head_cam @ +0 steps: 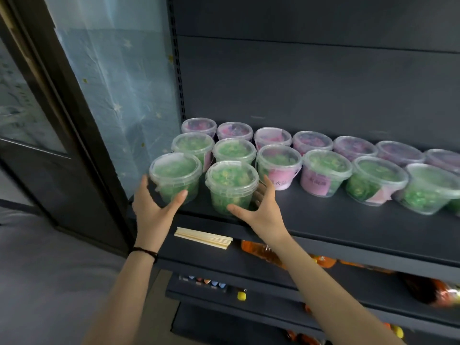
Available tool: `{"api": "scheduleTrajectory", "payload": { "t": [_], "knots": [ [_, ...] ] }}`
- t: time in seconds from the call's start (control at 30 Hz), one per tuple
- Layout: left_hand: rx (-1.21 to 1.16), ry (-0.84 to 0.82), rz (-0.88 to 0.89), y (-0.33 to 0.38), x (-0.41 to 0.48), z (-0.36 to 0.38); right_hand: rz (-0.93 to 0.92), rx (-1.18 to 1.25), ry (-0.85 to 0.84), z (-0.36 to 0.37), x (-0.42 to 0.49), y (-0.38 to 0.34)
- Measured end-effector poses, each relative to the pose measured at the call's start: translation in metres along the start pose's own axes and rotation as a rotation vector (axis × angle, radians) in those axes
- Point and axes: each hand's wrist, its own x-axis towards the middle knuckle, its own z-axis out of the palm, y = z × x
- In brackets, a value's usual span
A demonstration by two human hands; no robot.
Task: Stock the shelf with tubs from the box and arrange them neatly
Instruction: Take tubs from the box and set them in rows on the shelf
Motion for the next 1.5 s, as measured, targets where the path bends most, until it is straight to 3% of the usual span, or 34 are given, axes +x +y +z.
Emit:
{"api": "scheduleTrajectory", "payload": {
  "t": [0.1, 0.17, 0.4, 0.7, 0.93, 1.33, 1.5],
  "knots": [
    [-0.012, 0.17, -0.026, 0.018, -0.033, -0.001, -0.031, 0.005, 0.041, -0.028, -0.025, 0.003],
    [-0.043, 0.191, 0.018, 0.038, -0.056, 0.004, -0.063, 0.01, 0.092, -0.053, -0.045, 0.003],
    [-0.133, -0.149, 0.107, 0.115, -0.151, 0.092, -0.079, -0.031, 0.179, -0.183, -0.127, 0.027],
    [-0.165, -0.405, -0.052, 0.162, -0.353, 0.247, 0.079, -0.15, 0.286, -0.403, -0.272, 0.115],
    [-0.02, -0.606, -0.22, 0.139, -0.459, 0.323, 0.359, -0.194, 0.216, -0.488, -0.338, 0.197],
    [0.215, -0.85, -0.448, 0.037, -0.573, 0.416, 0.789, -0.264, 0.332, -0.544, -0.414, 0.371],
    [0.283, -0.913, -0.611, 0.008, -0.648, 0.455, 0.992, -0.464, 0.16, -0.588, -0.456, 0.452]
  ]
}}
